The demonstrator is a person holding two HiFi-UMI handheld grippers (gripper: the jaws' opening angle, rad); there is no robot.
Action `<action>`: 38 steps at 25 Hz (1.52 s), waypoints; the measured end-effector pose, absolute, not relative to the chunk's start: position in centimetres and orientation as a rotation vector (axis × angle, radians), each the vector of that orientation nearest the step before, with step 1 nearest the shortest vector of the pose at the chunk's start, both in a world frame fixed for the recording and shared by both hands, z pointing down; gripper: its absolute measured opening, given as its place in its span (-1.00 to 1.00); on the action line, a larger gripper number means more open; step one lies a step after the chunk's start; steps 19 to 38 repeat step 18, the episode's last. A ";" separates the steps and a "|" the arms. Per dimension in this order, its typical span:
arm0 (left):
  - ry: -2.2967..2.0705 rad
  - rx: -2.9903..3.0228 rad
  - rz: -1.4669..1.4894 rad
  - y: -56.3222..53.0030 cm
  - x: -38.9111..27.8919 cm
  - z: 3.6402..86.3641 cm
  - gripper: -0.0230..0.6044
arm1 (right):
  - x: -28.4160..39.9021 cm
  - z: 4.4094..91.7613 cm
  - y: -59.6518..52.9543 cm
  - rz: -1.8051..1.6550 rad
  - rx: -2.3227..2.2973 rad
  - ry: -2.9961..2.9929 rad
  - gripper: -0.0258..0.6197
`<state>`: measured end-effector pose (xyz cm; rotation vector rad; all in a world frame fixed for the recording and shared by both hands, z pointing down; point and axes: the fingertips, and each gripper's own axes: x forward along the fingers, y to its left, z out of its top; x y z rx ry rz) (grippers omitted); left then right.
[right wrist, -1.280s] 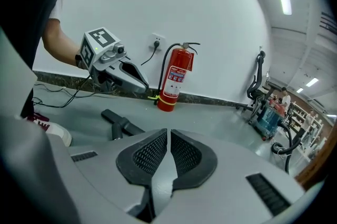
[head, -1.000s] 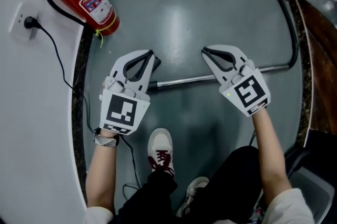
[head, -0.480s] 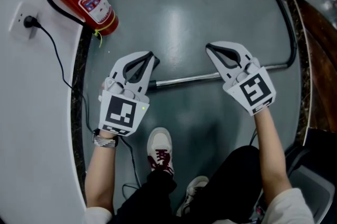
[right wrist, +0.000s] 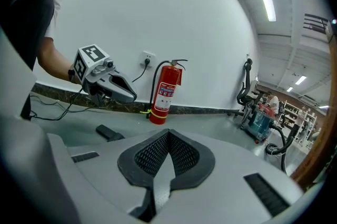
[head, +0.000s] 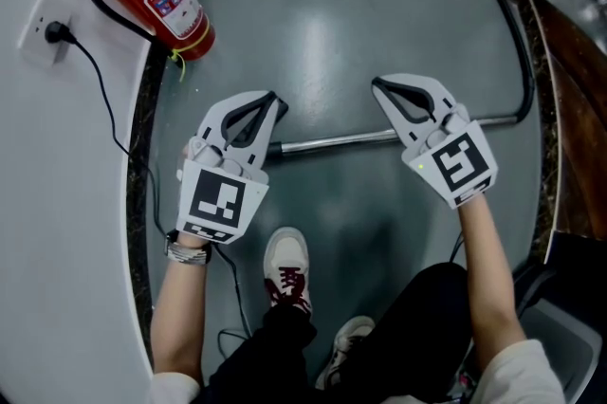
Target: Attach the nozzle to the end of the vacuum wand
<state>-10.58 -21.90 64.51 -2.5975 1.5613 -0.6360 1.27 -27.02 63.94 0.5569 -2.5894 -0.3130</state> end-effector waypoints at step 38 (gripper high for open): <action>1.565 -2.598 -0.641 -22.4 -10.2 64.8 -0.93 | 1.9 64.4 -27.5 -0.316 0.583 -2.584 -0.84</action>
